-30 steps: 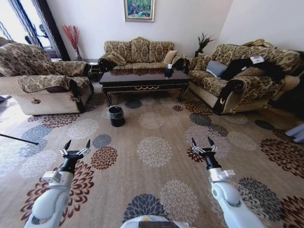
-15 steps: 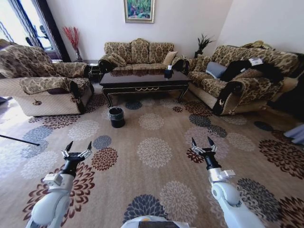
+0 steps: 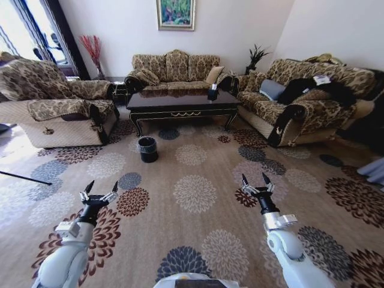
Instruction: Move to the front of the table and pick up the trash from the floor, then place it into the trash bin.
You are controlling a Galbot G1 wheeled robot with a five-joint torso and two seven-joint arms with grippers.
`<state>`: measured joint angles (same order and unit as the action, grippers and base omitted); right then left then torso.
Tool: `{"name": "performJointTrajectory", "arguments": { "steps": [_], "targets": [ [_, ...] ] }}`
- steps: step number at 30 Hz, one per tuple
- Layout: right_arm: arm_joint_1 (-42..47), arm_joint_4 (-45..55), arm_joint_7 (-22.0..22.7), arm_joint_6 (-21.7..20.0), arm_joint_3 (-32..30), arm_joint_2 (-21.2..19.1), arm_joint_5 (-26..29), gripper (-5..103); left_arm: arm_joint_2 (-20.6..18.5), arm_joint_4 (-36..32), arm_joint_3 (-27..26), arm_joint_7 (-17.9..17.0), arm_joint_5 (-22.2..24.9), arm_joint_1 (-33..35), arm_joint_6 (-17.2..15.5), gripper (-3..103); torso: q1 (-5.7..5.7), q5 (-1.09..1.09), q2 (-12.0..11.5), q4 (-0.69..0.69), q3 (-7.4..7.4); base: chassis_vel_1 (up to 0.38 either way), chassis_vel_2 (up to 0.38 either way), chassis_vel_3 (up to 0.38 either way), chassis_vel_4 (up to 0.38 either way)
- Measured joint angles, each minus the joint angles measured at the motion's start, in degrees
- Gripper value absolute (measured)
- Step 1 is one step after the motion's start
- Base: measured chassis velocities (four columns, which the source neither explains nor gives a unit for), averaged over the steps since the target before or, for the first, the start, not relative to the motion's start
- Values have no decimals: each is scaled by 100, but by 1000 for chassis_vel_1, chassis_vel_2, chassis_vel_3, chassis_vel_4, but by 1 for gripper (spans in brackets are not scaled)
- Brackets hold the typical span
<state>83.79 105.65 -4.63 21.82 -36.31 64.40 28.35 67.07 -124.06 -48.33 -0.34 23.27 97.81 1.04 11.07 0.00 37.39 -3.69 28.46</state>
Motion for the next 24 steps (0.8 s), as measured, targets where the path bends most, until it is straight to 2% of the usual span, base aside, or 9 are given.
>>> {"name": "performJointTrajectory", "arguments": {
  "steps": [9, 11, 16, 20, 22, 24],
  "targets": [
    [0, 0, 0, 0, 0, 0, 0, 100, -9, 56, -67, 2, 34, 28, 47, 99, 97, 0, 219, -2, 122, 0, 0, 0, 0],
    [0, 0, 0, 0, 0, 0, 0, 100, -15, 56, -86, 3, 51, 14, 55, 99, 125, 0, 288, 2, 161, 0, 0, 0, 0],
    [0, 0, 0, 0, 0, 0, 0, 100, -11, 76, -56, 6, 48, -15, 67, 99, 177, 0, 411, -2, 231, 0, 0, 0, 0],
    [0, 0, 0, 0, 0, 0, 0, 100, -20, 41, -48, 5, 59, -32, 67, 99, 211, 0, 488, 4, 277, 0, 0, 0, 0],
    [0, 0, 0, 0, 0, 0, 0, 100, -35, -4, -63, 5, 89, -34, 67, 99, 240, 0, 557, -1, 316, 0, 0, 0, 0],
    [0, 0, 0, 0, 0, 0, 0, 100, -39, -20, -72, 5, 99, -34, 67, 99, 250, 0, 585, -1, 333, 0, 0, 0, 0]
  ]
}}
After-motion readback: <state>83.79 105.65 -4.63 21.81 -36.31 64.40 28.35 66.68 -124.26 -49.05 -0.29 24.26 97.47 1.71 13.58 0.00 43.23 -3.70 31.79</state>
